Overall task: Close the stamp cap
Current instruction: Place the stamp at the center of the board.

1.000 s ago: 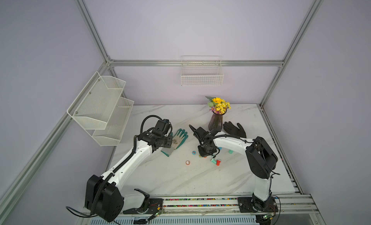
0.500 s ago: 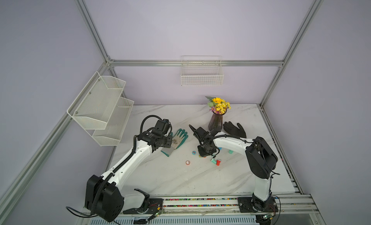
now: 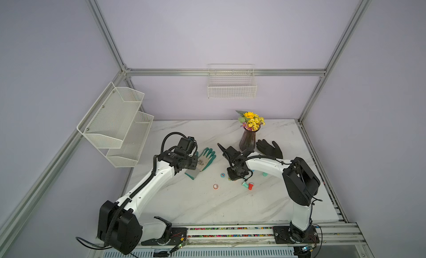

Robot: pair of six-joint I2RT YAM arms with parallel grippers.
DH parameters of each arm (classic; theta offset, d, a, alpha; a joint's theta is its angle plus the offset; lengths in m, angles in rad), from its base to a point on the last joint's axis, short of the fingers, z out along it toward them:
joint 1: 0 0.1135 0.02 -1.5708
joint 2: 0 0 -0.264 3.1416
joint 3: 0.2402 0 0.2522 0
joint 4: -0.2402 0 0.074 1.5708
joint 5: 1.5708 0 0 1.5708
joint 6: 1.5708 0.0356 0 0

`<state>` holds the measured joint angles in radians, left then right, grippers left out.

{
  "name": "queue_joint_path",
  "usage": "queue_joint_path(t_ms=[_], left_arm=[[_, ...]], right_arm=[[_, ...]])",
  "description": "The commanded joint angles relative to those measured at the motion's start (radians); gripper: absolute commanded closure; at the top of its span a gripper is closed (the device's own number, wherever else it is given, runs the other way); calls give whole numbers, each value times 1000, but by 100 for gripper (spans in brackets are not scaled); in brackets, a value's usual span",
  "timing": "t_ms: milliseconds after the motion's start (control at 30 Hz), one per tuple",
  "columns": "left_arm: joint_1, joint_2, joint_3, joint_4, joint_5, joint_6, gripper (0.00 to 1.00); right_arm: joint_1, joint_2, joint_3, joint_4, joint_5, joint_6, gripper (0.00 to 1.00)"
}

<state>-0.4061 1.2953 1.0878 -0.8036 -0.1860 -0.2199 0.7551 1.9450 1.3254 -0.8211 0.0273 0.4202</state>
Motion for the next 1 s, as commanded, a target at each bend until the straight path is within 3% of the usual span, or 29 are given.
queue_joint_path(t_ms=[0, 467, 967], left_arm=[[7, -10, 4, -4, 7, 23, 48], [7, -31, -9, 3, -3, 20, 48], [9, -35, -9, 4, -38, 19, 48]], right_arm=[[33, 247, -109, -94, -123, -17, 100], [44, 324, -84, -113, -136, -25, 100], [45, 34, 219, -211, 34, 48, 100]])
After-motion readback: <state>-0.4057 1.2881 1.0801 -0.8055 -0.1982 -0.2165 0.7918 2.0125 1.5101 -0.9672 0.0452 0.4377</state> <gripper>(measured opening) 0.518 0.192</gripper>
